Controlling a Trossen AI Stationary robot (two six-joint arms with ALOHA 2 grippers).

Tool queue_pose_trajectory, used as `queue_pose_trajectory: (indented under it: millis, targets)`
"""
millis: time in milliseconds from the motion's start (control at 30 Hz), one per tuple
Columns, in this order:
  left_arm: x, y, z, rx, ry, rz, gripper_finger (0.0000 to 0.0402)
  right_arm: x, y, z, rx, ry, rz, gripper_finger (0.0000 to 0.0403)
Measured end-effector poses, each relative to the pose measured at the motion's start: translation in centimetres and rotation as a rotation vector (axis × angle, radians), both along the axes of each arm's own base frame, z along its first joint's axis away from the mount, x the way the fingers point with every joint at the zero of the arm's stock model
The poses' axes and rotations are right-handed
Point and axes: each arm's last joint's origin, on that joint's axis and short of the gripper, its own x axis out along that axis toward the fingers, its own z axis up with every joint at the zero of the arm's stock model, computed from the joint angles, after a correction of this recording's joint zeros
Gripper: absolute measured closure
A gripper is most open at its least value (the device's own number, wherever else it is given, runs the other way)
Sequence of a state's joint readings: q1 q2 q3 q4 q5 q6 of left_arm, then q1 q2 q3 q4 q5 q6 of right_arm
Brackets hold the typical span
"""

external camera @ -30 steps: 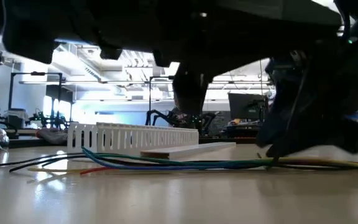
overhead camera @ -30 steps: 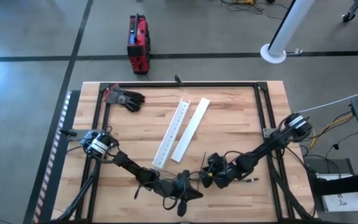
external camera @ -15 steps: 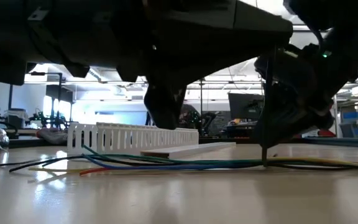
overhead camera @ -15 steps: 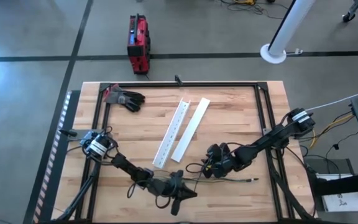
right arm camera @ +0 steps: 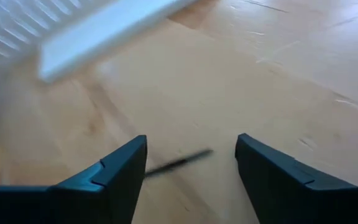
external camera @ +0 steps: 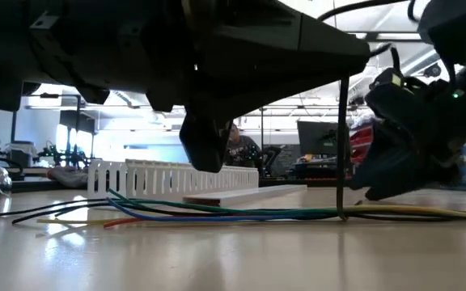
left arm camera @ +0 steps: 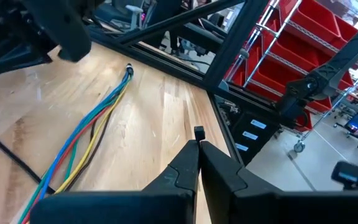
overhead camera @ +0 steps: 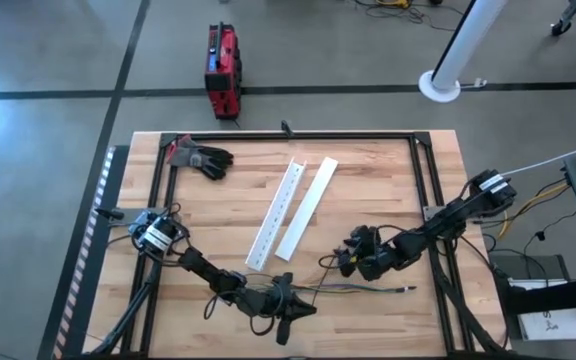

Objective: Ziptie cables
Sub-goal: Wrap the cable wires with the black zip tie

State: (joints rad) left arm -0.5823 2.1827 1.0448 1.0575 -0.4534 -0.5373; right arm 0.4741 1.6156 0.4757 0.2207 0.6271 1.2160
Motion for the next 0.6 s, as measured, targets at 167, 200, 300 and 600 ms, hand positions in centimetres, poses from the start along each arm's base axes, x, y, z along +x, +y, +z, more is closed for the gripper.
queue_pose_trajectory:
  millis: [167,200,300,600]
  targets:
    - [0.0,0.0,-0.5,-0.011,0.016,0.012,0.0401,-0.5,-0.3,-1.1,0.037,-0.094,0.001,0.0183]
    - [0.0,0.0,-0.6,-0.011,0.017,0.012,0.0401,-0.4,-0.3,-1.1,0.038,-0.093,0.002,0.0185]
    - [0.0,0.0,-0.6,-0.012,0.017,0.012,0.0401,-0.4,-0.1,-1.0,0.045,-0.090,0.019,0.0189]
    - [0.0,0.1,-0.6,-0.011,0.018,0.013,0.0401,1.5,1.3,0.2,0.148,-0.123,0.088,0.0190]
